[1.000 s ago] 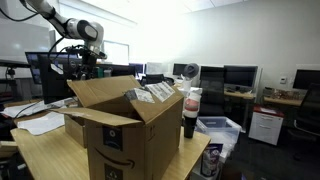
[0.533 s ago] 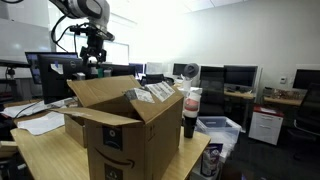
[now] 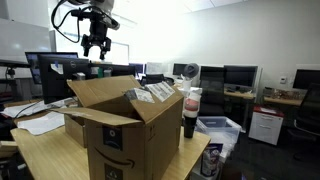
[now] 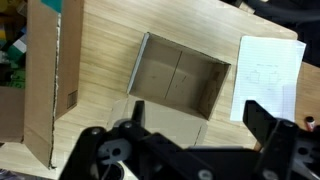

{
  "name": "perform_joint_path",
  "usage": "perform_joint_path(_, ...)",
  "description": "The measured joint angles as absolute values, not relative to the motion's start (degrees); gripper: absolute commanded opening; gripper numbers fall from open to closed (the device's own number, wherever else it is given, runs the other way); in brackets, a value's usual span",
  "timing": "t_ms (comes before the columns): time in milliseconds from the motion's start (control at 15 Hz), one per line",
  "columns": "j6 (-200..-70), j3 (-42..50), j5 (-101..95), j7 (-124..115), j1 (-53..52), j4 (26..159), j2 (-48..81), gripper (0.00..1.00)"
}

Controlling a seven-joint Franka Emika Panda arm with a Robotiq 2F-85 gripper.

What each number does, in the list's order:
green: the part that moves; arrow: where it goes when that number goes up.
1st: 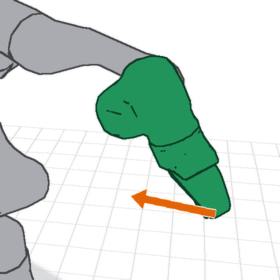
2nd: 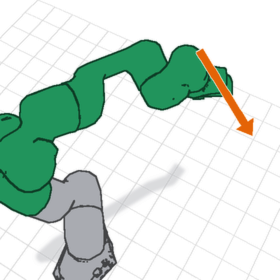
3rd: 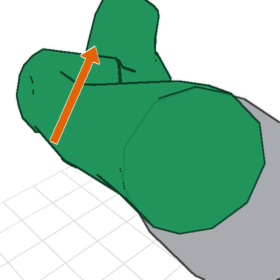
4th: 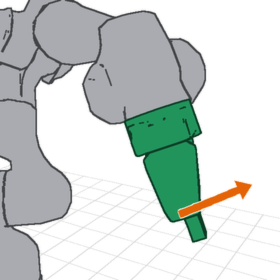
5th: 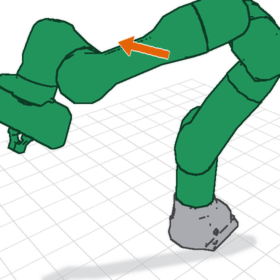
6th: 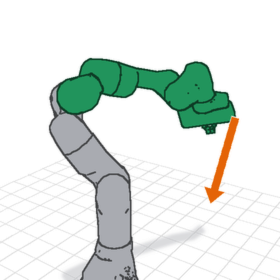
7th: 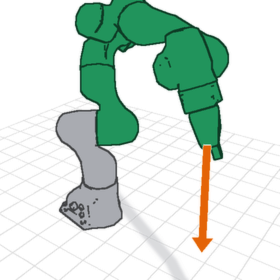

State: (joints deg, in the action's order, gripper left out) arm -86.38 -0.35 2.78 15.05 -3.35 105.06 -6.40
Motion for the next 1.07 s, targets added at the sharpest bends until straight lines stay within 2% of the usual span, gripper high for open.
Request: perform_joint_path(1067, -83.3, 0.0, 0.8, 17.9, -3.2, 104.3, -6.4, 1.00)
